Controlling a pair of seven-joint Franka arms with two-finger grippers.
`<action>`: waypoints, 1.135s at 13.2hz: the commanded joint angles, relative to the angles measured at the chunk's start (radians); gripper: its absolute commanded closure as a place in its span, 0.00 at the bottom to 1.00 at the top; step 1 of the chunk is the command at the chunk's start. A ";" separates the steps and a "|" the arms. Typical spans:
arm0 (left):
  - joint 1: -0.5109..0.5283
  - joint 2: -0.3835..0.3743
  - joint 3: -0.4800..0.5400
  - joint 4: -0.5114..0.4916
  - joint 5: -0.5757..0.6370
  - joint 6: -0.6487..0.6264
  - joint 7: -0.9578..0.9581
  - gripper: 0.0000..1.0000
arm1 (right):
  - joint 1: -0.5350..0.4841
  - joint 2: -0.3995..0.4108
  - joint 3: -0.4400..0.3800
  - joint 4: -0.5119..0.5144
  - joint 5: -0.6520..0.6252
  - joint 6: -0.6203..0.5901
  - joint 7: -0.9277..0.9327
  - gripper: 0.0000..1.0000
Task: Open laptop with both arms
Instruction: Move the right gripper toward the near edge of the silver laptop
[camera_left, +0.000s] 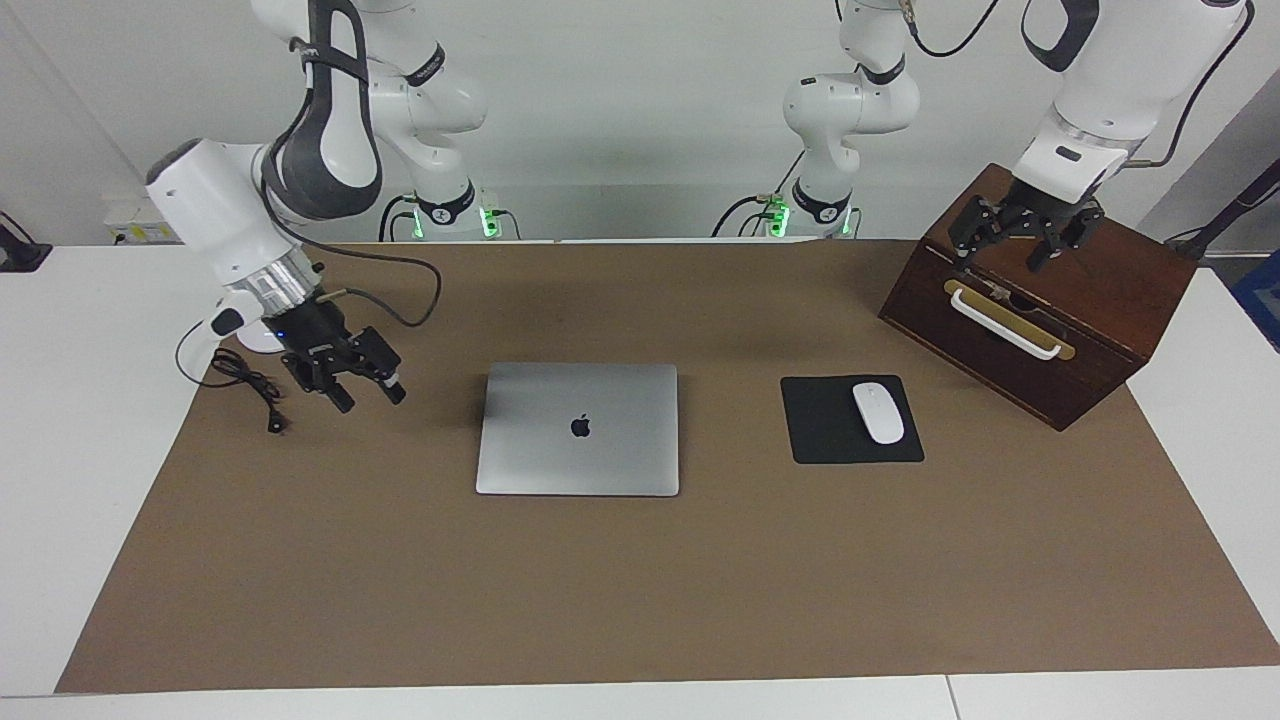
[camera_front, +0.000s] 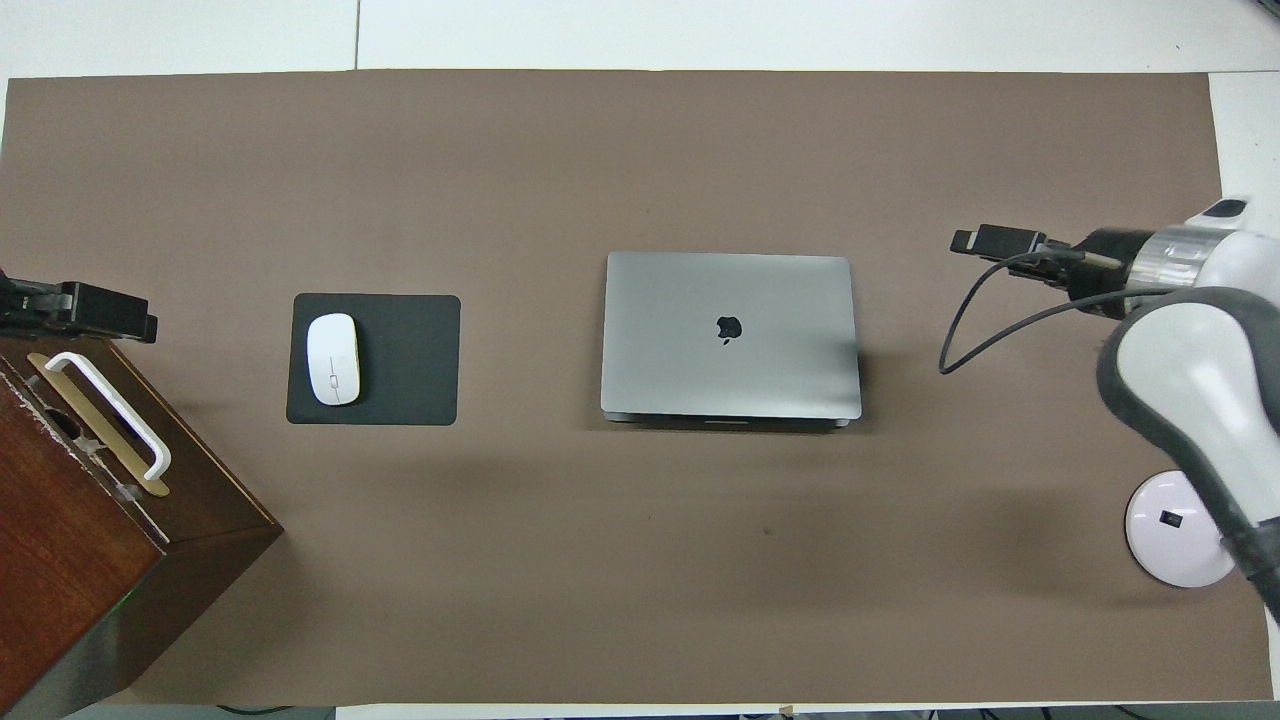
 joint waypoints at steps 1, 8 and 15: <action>0.009 -0.024 0.001 -0.025 0.006 0.012 -0.006 0.57 | 0.067 -0.075 0.001 -0.136 0.174 0.103 -0.040 0.00; 0.009 -0.022 0.001 -0.039 0.004 0.089 0.000 1.00 | 0.274 -0.201 0.001 -0.370 0.546 0.330 -0.044 0.00; -0.062 -0.137 -0.005 -0.319 -0.062 0.375 0.036 1.00 | 0.624 -0.233 0.007 -0.441 1.006 0.692 -0.024 0.00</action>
